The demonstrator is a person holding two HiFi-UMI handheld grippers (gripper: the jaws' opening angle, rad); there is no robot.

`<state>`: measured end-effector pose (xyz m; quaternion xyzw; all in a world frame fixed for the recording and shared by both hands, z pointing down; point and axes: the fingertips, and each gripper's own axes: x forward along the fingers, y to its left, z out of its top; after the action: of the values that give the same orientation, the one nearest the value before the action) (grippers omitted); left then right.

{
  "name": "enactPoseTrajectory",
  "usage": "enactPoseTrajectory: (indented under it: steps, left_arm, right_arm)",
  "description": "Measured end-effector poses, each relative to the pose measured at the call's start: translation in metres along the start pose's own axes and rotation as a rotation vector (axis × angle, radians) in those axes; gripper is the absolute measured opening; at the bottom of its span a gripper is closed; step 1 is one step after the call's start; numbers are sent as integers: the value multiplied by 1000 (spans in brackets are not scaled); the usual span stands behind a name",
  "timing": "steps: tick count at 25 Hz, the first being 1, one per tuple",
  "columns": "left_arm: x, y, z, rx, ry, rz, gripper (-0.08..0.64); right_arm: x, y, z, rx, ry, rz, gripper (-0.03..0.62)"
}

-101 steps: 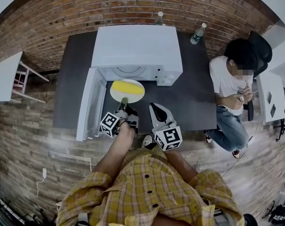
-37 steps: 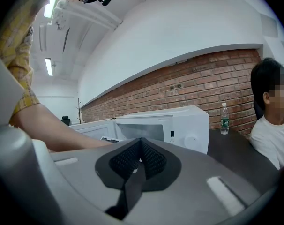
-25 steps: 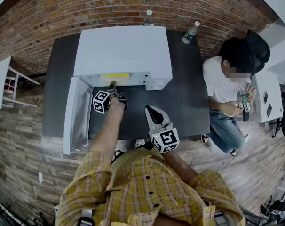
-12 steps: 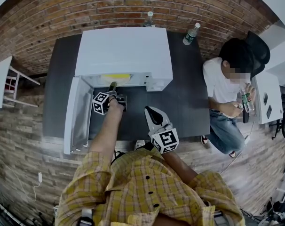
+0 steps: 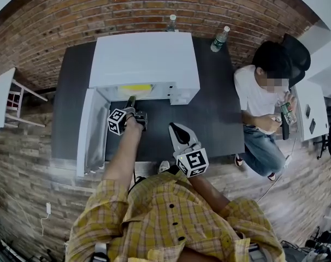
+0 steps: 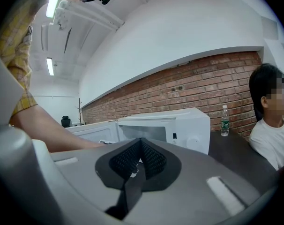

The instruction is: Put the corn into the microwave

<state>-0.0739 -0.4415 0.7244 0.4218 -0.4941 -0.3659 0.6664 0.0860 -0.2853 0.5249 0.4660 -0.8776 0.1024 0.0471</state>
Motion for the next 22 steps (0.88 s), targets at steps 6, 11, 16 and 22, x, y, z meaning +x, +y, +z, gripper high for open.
enactPoseTrajectory:
  steps: [6,11,16,22]
  left_arm:
    - [-29,-18,-8,50,43,-39,186]
    - [-62,-39,-20,74,97,-116,89]
    - [-96,-57,-32,89,147,-169,3]
    - [-134,-86,-43,154,198,-247,-2]
  right_arm:
    - [-9,12,4,5,-17,-14,2]
    - [-17,25,10,16,-40,-32,2]
    - [-22,42,12,29,-55,-43,1]
    - [-29,57,24,26,-109,-79,2]
